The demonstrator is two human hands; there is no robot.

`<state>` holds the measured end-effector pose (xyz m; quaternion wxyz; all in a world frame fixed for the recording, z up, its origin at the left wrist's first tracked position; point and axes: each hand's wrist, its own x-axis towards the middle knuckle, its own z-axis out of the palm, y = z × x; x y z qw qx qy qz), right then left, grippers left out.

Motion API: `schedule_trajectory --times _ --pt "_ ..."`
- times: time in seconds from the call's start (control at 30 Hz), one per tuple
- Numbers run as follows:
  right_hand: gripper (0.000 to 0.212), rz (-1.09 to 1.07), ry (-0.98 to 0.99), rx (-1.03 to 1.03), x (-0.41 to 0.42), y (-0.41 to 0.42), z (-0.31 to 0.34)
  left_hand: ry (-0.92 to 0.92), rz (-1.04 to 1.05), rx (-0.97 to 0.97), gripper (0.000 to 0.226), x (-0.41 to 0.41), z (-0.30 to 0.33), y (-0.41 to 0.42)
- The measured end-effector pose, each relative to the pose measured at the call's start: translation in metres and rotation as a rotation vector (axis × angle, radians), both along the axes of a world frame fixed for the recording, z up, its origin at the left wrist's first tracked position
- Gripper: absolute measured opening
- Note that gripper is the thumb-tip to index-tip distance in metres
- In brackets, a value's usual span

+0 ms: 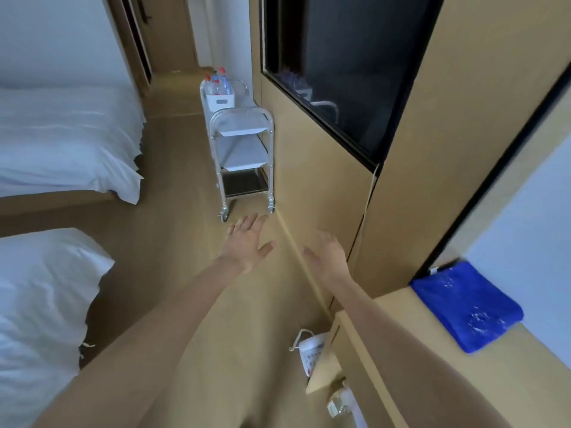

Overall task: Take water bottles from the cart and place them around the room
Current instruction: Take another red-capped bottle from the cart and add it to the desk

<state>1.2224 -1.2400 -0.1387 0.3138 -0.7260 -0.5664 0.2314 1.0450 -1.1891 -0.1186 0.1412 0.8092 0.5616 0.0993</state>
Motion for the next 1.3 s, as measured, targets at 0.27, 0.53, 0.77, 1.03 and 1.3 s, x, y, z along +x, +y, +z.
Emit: schedule_trajectory --times 0.27,0.53,0.77,1.03,1.3 --pt "0.053 0.076 0.155 0.129 -0.107 0.115 0.026 -0.162 0.092 -0.037 0.057 -0.121 0.038 0.084" --pt "0.049 0.093 0.274 0.113 -0.152 0.240 0.009 -0.326 0.160 0.014 0.048 -0.184 0.023 0.185" --pt "0.048 0.165 0.342 0.159 -0.198 0.417 -0.001 -0.311 0.265 -0.012 0.040 -0.226 0.001 0.353" --pt "0.046 0.227 0.432 0.163 -0.249 0.636 0.037 -0.372 0.260 0.007 0.039 -0.256 0.047 0.562" --pt "0.044 0.217 0.405 0.145 -0.276 0.798 0.024 -0.410 0.223 -0.010 0.045 -0.287 0.028 0.731"
